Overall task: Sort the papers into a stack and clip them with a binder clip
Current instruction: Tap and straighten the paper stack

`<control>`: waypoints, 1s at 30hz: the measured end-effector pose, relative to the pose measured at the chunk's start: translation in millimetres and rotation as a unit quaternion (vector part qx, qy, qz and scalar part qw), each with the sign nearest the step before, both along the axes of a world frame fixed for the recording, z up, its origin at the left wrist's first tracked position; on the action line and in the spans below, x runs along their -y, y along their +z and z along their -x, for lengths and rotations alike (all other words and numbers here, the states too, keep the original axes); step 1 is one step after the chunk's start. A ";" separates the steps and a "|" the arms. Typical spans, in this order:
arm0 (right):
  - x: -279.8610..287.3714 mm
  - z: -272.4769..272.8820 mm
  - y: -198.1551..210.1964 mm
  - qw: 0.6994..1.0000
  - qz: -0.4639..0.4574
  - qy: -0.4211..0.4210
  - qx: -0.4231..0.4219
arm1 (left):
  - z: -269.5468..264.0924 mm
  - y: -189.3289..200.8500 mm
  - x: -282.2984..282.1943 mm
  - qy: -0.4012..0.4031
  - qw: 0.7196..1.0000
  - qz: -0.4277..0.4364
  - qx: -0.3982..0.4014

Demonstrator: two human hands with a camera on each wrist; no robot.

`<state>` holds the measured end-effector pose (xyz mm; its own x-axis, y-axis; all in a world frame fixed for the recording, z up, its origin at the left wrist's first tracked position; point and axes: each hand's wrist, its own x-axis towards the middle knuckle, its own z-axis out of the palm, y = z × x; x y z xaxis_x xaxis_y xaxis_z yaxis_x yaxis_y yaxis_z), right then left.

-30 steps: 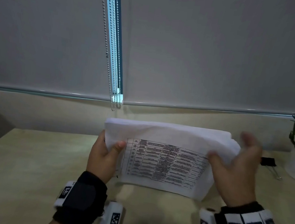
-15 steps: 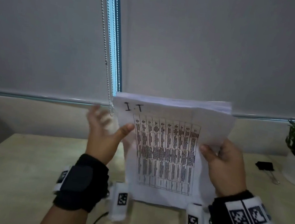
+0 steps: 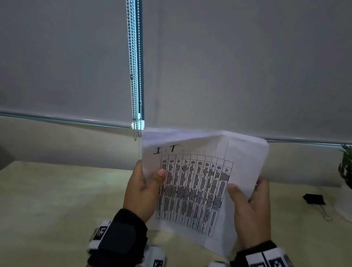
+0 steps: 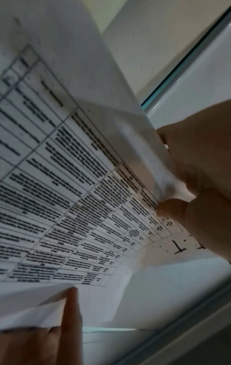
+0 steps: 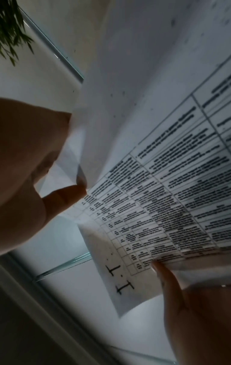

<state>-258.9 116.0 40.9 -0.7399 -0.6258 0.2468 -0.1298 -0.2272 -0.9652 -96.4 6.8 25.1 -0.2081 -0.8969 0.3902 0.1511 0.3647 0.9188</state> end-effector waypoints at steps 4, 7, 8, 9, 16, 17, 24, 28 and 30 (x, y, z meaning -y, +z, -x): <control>-3.0 2.8 -4.6 1.000 -0.018 0.018 0.002 | -1.2 3.2 2.5 -0.020 1.000 -0.008 -0.016; -4.9 4.1 -1.3 0.998 -0.039 0.046 0.008 | -4.6 7.2 6.3 -0.021 0.999 -0.003 -0.029; -5.5 3.6 3.1 0.998 -0.046 0.051 0.005 | -5.2 9.3 7.1 -0.026 0.999 0.000 -0.024; -6.2 2.8 9.3 0.998 -0.055 0.034 -0.017 | -5.1 10.7 7.8 -0.032 0.999 0.002 -0.020; -0.3 -60.0 115.1 0.810 -0.027 -0.070 -0.582 | -1.4 6.1 10.1 -0.045 0.997 0.044 -0.037; 6.5 -71.3 121.8 0.779 -0.075 -0.001 -0.622 | -0.4 7.3 9.5 -0.045 0.997 0.051 -0.028; 16.9 -46.9 115.5 0.729 -0.249 0.072 -0.634 | -2.2 5.7 9.2 -0.054 0.995 0.054 -0.064; 7.8 -16.7 115.3 0.740 -0.281 0.029 -0.611 | 1.5 8.3 9.6 -0.064 0.996 0.042 -0.035; 1.6 2.4 111.9 0.714 -0.308 0.071 -0.625 | 0.9 7.2 9.8 -0.056 0.997 0.054 -0.021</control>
